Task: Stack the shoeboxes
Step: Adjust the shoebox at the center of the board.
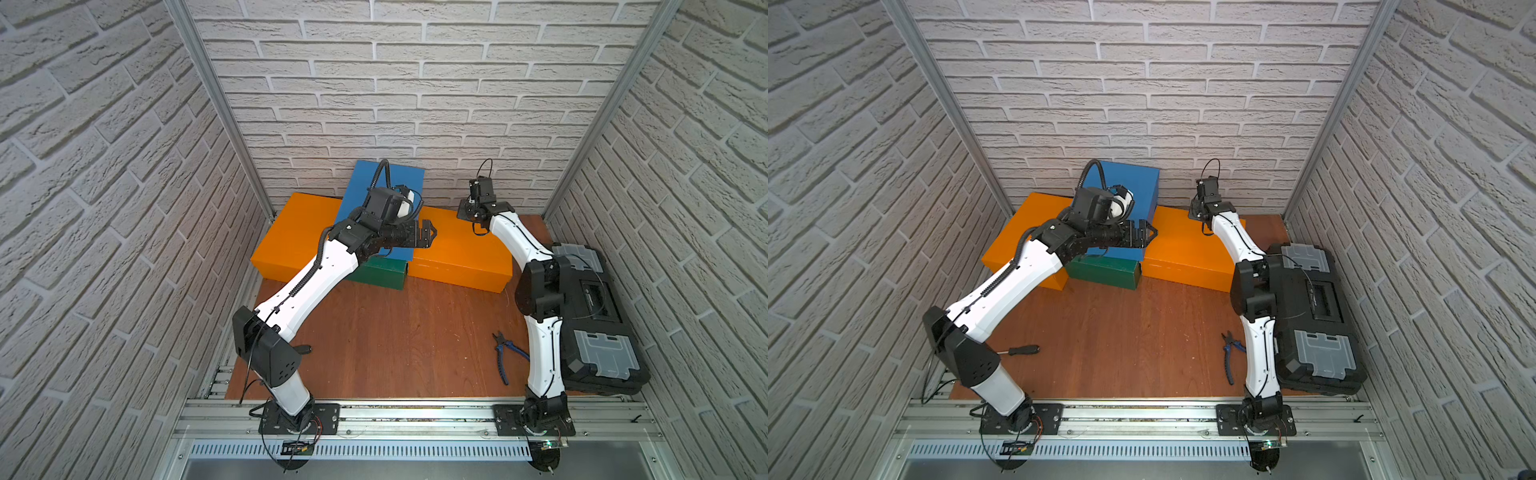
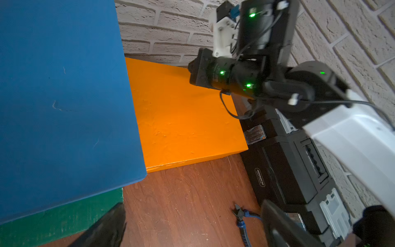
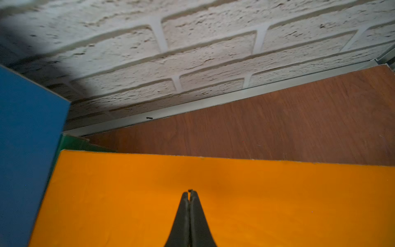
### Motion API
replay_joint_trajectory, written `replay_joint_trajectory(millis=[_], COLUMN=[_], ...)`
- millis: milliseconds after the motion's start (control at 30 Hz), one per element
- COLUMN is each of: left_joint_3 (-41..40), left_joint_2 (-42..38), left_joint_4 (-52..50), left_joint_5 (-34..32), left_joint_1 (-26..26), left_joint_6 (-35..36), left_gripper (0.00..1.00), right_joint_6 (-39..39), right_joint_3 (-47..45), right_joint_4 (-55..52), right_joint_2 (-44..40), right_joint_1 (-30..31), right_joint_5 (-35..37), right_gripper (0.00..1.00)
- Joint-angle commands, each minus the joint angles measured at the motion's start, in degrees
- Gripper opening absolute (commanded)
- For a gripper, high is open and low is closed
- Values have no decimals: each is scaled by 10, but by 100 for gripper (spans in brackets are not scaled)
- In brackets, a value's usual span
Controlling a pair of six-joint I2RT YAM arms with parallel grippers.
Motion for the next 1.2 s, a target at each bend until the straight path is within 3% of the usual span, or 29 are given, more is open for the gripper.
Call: replay_joint_trajectory(millis=[0,167,367,633,900,1167], left_joint_3=[-8,-11,-12,-25,-49,-97], left_joint_2=[-35,-44,-41,-54,-65,-90], left_joint_4=[8,1,-3,3,16,16], left_joint_5=[4,-8,-12,-17,-20,-57], left_joint_1=[-6,-7,-8,-12,-29,-73], left_joint_6=[21,29,29,24,16,8], left_gripper=[98,98,98,98,98,98], right_joint_6=[-6,-33,-66,-66,-57,-36], right_joint_3=[63,208,189,59,-30,-213], right_joint_4=[35,-65,-95,-115,-206,-163], right_joint_2=[34,119,127,36,-50,-181], right_joint_1=[5,5,-1,-10,-14,-14], right_joint_5=[68,108,108,58,3,-58], right_gripper=[3,3,4,4,4,5])
